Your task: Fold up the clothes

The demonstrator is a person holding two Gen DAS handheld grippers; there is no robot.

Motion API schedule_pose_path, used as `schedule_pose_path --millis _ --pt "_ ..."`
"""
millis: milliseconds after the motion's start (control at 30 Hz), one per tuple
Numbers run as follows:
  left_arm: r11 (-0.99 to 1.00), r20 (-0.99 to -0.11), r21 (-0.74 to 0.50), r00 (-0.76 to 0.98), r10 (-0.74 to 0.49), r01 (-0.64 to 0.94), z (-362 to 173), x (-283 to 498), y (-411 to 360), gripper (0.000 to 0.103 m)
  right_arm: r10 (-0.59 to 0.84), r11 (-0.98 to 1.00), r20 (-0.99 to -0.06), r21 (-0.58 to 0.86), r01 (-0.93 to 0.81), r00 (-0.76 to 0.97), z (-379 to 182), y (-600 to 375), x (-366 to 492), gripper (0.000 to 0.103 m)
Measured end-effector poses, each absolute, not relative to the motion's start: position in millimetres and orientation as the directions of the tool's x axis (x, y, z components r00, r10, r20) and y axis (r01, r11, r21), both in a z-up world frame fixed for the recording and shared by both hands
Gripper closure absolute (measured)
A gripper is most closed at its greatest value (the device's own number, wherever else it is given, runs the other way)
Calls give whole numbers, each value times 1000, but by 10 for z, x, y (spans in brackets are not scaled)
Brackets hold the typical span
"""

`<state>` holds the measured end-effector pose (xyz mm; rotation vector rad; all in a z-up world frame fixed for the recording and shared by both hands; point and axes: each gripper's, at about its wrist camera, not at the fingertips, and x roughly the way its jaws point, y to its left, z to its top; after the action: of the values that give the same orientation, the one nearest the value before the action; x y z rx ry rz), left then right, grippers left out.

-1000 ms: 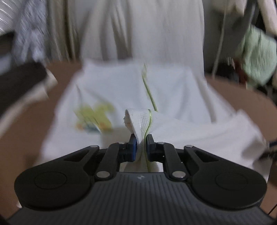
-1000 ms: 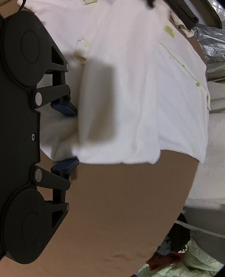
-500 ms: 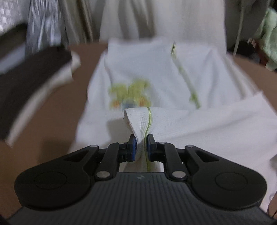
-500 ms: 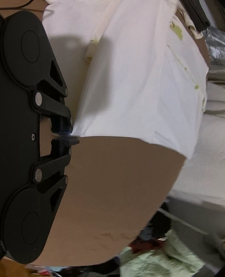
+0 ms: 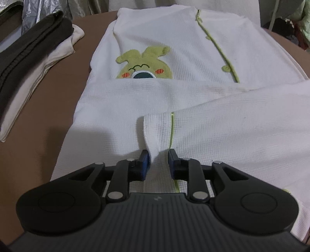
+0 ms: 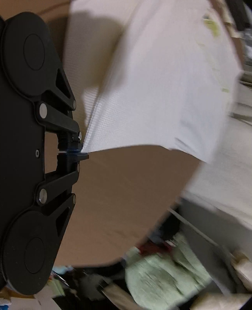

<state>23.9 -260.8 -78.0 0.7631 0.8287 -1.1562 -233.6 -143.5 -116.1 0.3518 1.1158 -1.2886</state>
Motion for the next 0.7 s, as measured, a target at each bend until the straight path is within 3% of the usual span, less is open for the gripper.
schedule_pose_path --millis 100,233,267,300,367,433,500,600,700 --pt "222 -843 210 292 -452 952 -796 139 -2622 52 -534 328 -836 -342 881 -126 -1244 -1480 -2323 103" --pt "260 -854 152 259 -452 953 -750 274 -2589 49 -537 302 -837 -303 904 -101 -1152 -1438 -2383 103" --pt "283 -856 126 248 -453 951 -729 339 -2574 42 -534 295 -840 -294 909 -98 -1143 -1446 -2414 95" --pt "312 -854 104 245 -459 944 -694 408 -2546 35 -531 287 -842 -284 915 -95 -1133 -1454 -2444 82" --pt "380 -841 75 263 -473 922 -583 551 -2464 35 -501 288 -862 -258 922 -84 -1114 -1485 -2495 68" --pt "440 -797 109 343 -497 891 -388 654 -2309 34 -490 286 -870 -224 932 -59 -1064 -1480 -2556 62" --pt "469 -735 131 403 -546 873 -230 743 -2125 19 -502 271 -865 -162 949 -4 -969 -1476 -2645 47" --pt "487 -706 115 416 -573 866 -213 854 -1968 18 -537 232 -834 -1 973 128 -818 -1482 -2794 45" --pt "491 -766 61 356 -535 869 -355 945 -2023 18 -559 165 -800 152 974 220 -798 -1570 -2945 44"
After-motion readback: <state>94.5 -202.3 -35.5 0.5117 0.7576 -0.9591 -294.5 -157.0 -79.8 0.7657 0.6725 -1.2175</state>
